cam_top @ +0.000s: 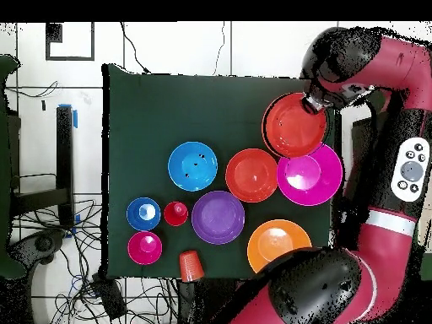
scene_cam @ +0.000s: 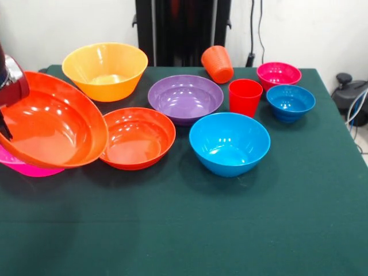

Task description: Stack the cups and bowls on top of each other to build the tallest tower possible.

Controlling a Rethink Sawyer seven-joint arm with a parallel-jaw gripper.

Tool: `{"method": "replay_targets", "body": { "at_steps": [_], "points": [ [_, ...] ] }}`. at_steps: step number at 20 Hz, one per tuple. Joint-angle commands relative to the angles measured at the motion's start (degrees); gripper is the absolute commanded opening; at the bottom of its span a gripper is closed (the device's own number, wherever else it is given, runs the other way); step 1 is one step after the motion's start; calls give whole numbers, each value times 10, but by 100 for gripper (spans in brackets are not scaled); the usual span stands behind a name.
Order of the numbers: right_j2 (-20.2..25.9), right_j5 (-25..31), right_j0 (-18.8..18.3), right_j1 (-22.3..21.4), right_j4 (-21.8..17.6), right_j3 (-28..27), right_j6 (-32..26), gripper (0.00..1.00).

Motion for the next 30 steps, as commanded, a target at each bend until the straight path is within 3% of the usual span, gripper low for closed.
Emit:
{"method": "replay_targets", "body": {
  "at_steps": [1, 8, 14, 25, 30],
  "points": [
    [-71, -47, -28, -54, 47, 139, 91, 0],
    [-126, -124, -63, -123, 100, 276, 153, 0],
    [-163, -158, -74, -144, 122, 323, 174, 0],
    [-203, -287, -111, -171, 182, 458, 218, 0],
    [-203, -312, -118, -164, 203, 474, 217, 0]
  ]
}}
